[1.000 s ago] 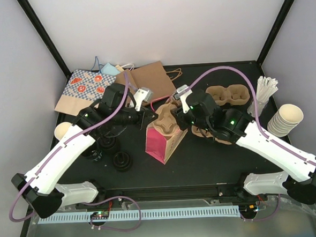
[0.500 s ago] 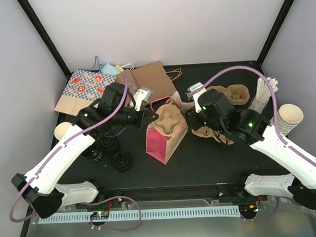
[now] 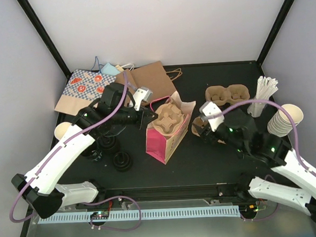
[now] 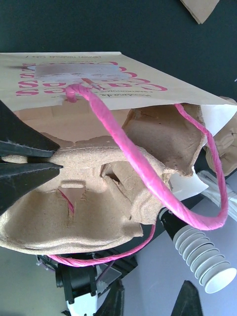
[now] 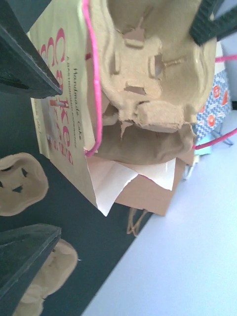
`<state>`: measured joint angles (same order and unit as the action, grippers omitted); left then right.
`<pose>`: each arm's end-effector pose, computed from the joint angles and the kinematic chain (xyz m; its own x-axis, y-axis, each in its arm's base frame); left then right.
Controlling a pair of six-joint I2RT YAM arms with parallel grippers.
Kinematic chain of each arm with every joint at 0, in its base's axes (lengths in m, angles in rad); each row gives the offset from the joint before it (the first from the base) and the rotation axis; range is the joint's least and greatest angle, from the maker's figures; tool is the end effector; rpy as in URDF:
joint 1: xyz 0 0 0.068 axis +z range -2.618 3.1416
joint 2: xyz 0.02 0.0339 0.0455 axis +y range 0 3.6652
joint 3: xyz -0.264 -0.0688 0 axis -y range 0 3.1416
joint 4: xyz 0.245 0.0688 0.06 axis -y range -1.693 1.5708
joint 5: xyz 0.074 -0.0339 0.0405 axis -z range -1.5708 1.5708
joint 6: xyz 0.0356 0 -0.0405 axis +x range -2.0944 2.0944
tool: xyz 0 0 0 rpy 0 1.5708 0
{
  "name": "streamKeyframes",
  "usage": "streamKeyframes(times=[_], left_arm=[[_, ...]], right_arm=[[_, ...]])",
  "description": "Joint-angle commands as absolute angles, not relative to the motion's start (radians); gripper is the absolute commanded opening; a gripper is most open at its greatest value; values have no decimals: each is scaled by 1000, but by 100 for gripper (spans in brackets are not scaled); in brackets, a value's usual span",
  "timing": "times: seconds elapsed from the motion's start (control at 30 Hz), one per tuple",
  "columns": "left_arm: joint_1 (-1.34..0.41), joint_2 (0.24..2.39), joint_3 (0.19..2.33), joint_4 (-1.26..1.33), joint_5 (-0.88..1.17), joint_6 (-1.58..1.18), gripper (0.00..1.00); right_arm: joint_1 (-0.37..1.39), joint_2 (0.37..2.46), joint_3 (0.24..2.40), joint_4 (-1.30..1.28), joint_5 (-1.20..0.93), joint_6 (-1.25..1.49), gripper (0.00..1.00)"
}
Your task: Pack the takeout coffee
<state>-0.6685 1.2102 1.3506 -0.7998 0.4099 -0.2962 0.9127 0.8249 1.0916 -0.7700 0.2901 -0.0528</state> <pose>0.1837 -0.1632 0.3889 -0.6979 0.2101 -0.6847 0.6398 0.6125 -0.4642 0.1035 0.1173 0.3777 -0.2627 -0.4225 -0.8675 -0.6196 0.7631 -0.1840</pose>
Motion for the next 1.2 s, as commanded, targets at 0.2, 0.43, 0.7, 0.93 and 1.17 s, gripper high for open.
streamKeyframes(times=[0.2,0.43,0.7,0.93,1.17], left_arm=[[-655,1184,1353,-787,431,-285,2],[-653,1178,1342,-783,432,-291,2],[-650,1177,1340,-780,436,-291,2],[-650,1177,1338,-775,438,-294,2],[-646,1179,1333,-776,438,-294,2]], right_arm=[[910,727,906,-415,233,-525,64],[911,731,848,-343,159,-798,53],[911,749,819,-304,150,-911,47],[910,743,784,-247,104,-964,43],[911,729,779,-243,89,-939,18]])
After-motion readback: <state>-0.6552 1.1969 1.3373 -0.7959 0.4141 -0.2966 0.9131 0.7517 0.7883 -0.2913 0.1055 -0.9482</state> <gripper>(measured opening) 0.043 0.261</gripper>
